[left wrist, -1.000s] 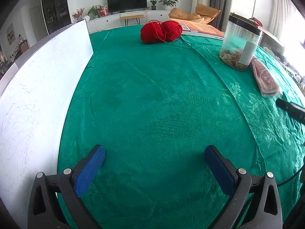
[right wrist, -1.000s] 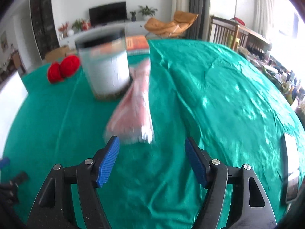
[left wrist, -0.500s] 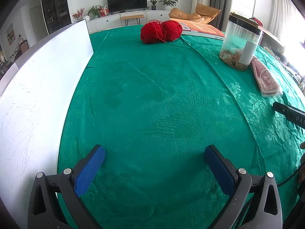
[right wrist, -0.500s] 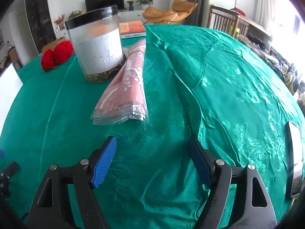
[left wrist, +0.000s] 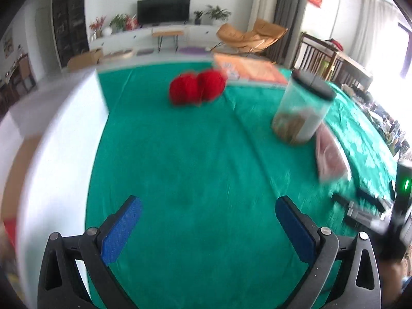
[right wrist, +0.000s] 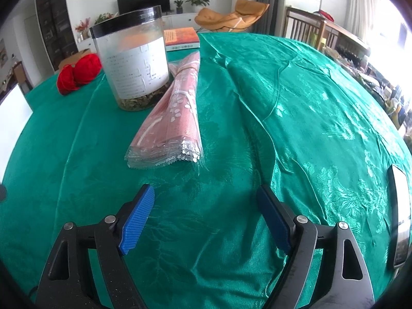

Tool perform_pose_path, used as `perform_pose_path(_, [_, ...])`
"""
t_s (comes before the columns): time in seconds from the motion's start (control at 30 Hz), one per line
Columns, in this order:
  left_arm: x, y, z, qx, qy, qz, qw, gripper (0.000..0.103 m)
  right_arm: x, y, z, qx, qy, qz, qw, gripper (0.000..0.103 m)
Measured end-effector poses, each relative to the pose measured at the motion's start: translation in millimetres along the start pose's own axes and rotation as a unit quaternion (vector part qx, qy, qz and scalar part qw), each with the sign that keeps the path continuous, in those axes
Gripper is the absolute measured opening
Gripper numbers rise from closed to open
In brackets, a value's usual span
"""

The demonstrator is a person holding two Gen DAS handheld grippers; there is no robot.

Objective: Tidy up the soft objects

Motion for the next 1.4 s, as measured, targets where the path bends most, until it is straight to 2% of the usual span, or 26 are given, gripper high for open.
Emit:
perform_pose_path(0.1, [47, 12, 23, -0.020, -0.016, 0.062, 0.9977, 0.103, 0, 0, 0, 0.000, 0.000, 0.000, 1.000, 0.084])
perform_pose_path(0.23, [100, 17, 74, 0.011, -0.008, 0.152, 0.9883, 0.103, 0, 0, 0, 0.000, 0.000, 0.000, 1.000, 0.084])
perform_pose_path(0.43, [151, 6, 137, 0.019, -0.032, 0.141, 0.9894, 0.103, 0, -1, 0, 0.000, 0.000, 0.000, 1.000, 0.085])
perform_pose_path(0.57, [159, 14, 176, 0.013, -0.061, 0.151, 0.9866, 0.103, 0, -1, 0, 0.002, -0.002, -0.002, 1.000, 0.087])
perform_pose_path(0.7, [166, 19, 198, 0.013, -0.061, 0.159, 0.9853, 0.103, 0, -1, 1, 0.003, -0.002, -0.003, 1.000, 0.087])
perform_pose_path(0.83, [161, 15, 228, 0.015, -0.111, 0.138, 0.9840, 0.103, 0, -2, 1, 0.003, -0.003, -0.002, 1.000, 0.087])
perform_pose_path(0.97, [164, 2, 221, -0.001, -0.084, 0.088, 0.9925, 0.072, -1, -2, 1, 0.003, -0.003, -0.002, 1.000, 0.087])
perform_pose_path(1.03, [161, -2, 213, -0.007, -0.075, 0.077, 0.9941, 0.065, -1, -2, 1, 0.003, -0.003, -0.002, 1.000, 0.087])
perform_pose_path(1.13, [151, -9, 194, -0.014, -0.062, 0.067, 0.9957, 0.064, -1, -2, 1, 0.002, -0.003, -0.002, 1.000, 0.087])
perform_pose_path(1.3, [131, -32, 161, -0.034, -0.076, 0.011, 0.9964, 0.064, -1, -1, -1, 0.012, -0.007, -0.001, 1.000, 0.087])
perform_pose_path(1.37, [124, -40, 144, -0.049, -0.080, -0.004, 0.9956, 0.064, -3, 4, -9, 0.044, -0.012, 0.025, 0.999, 0.086])
perform_pose_path(1.4, [123, -44, 135, -0.056, -0.077, -0.005, 0.9954, 0.064, -5, 9, -18, 0.081, -0.004, 0.057, 0.995, 0.086])
Point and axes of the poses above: each gripper's, at about its wrist camera, not at the fingertips, and z roughly the way its jaws point, y to its right, x to its top, the point moved 2 cm from there along z, roughly the way its jaws point, and after that the axes turned 11 degrees about x, right-handed, at the moved point
